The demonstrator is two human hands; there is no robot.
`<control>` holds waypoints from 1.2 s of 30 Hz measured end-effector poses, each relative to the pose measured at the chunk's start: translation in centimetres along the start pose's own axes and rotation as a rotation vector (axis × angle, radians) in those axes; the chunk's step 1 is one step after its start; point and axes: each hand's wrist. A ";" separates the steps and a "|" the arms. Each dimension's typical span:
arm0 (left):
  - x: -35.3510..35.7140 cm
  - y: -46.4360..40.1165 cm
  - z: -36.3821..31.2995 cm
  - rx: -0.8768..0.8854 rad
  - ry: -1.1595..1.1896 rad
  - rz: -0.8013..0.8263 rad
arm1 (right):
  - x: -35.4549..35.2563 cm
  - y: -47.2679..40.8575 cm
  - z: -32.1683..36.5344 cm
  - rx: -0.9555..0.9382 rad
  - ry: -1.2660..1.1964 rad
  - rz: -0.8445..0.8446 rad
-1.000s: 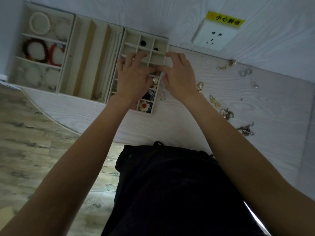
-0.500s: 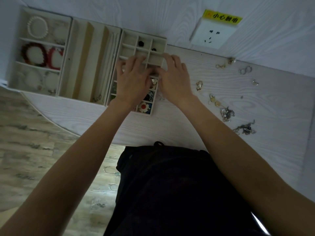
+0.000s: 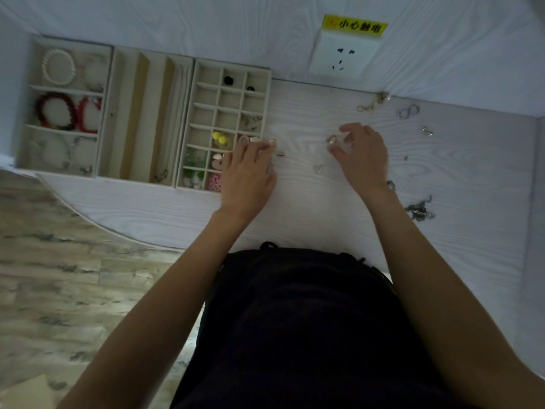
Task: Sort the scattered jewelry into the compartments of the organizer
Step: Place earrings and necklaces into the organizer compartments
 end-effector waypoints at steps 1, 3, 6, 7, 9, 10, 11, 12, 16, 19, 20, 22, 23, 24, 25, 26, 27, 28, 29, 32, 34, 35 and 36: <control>0.1 0.1 0.0 -0.005 0.015 -0.011 | 0.1 0.0 -0.3 0.021 -0.012 0.043; -0.2 0.0 0.3 -0.004 0.036 -0.052 | 0.5 -0.1 -0.1 0.027 -0.049 0.079; -0.9 -0.2 0.8 -0.031 0.042 -0.067 | 1.2 0.1 0.9 -0.049 -0.043 0.063; -1.1 -0.2 1.0 -0.046 0.047 -0.067 | 1.5 0.1 1.2 -0.085 -0.029 0.066; -1.4 -0.1 1.3 -0.062 0.040 -0.063 | 1.9 0.4 1.7 -0.148 -0.008 0.081; -1.4 -0.1 1.4 -0.062 0.031 -0.060 | 2.1 0.5 1.7 -0.166 -0.001 0.083; -1.4 0.0 1.3 -0.059 0.022 -0.061 | 2.3 0.7 1.7 -0.177 0.004 0.079; -1.5 0.0 1.3 -0.057 0.018 -0.062 | 2.4 0.8 1.7 -0.182 0.011 0.072; -1.6 0.0 1.1 -0.052 0.019 -0.063 | 2.3 0.9 1.7 -0.164 -0.016 0.046; -1.6 0.0 1.2 -0.046 0.020 -0.059 | 2.0 0.8 1.7 -0.125 -0.059 0.041; -1.5 0.0 1.2 -0.047 0.019 -0.056 | 1.9 0.7 1.7 -0.111 -0.081 0.038; -1.4 0.0 1.3 -0.052 0.022 -0.050 | 1.5 0.6 1.7 -0.094 -0.149 0.042; -1.3 0.0 1.4 -0.052 0.026 -0.046 | 1.2 0.6 1.9 -0.092 -0.184 0.045; -1.3 0.0 1.5 -0.051 0.033 -0.043 | 0.8 0.6 2.1 -0.095 -0.218 0.047; -1.2 0.0 1.6 -0.046 0.042 -0.042 | 0.4 0.7 2.4 -0.099 -0.252 0.044; -1.2 0.0 1.7 -0.041 0.056 -0.045 | 0.0 0.9 2.8 -0.105 -0.291 0.041; -1.2 0.1 1.9 -0.040 0.078 -0.055 | -0.3 1.0 3.4 -0.113 -0.334 0.045; -1.3 0.1 2.0 -0.046 0.099 -0.076 | -0.5 1.2 4.0 -0.118 -0.378 0.058; -1.4 0.2 2.4 -0.056 0.114 -0.112 | -0.7 1.2 4.8 -0.119 -0.422 0.083; -2.2 0.6 4.3 -0.125 0.107 -0.268 | 0.1 0.9 7.9 -0.153 -0.472 0.173; -2.9 0.9 6.1 -0.201 0.107 -0.294 | 1.3 0.4 10.5 -0.197 -0.437 0.234; -3.1 1.0 6.9 -0.237 0.110 -0.286 | 2.0 0.1 11.6 -0.208 -0.421 0.254; -3.4 1.0 7.8 -0.271 0.104 -0.276 | 2.8 -0.2 12.7 -0.218 -0.405 0.270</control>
Point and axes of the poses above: each hand's wrist, its own y-axis away from the middle knuckle, its own x-axis out of the palm, z = x × y, and after that the axes turned 9 degrees about x, right-handed
